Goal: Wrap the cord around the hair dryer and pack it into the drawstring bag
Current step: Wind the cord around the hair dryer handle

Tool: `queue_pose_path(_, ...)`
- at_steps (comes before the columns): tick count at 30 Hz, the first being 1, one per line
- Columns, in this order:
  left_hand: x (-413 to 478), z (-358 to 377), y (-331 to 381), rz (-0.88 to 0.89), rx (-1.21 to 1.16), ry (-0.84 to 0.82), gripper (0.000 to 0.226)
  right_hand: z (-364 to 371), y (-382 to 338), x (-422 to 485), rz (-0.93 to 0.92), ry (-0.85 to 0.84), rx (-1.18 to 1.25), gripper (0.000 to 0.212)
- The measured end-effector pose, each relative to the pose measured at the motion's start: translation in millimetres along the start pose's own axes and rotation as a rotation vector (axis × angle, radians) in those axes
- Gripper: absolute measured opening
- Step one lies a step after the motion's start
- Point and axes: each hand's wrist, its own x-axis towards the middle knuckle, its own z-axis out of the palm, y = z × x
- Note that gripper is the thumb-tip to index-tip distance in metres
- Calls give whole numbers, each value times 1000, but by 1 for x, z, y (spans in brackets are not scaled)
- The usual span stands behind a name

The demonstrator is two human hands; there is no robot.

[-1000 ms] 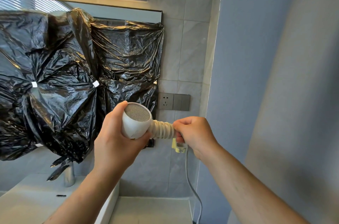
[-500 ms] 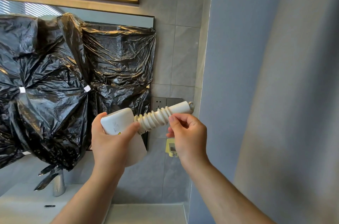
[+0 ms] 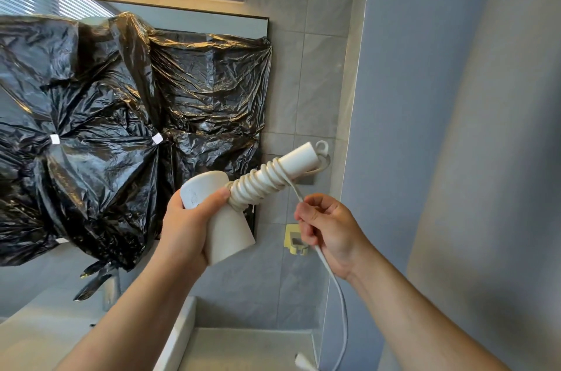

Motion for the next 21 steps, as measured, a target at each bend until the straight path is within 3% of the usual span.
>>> queue_pose_path(5, 6, -7, 8, -70, 53, -222, 51, -9, -8, 11, 82, -161, -43, 14)
queue_pose_path(10, 17, -17, 13, -80, 207, -368, 73, -26, -26, 18, 130, -311, -297, 27)
queue_pose_path(16, 26, -22, 22, -60, 362, -350, 80, -29, -37, 24, 219, -320, -583, 13)
queue_pose_path(21, 21, -11, 19, 61, 644, -301, 83, -28, -36, 26, 270, -274, -653, 20)
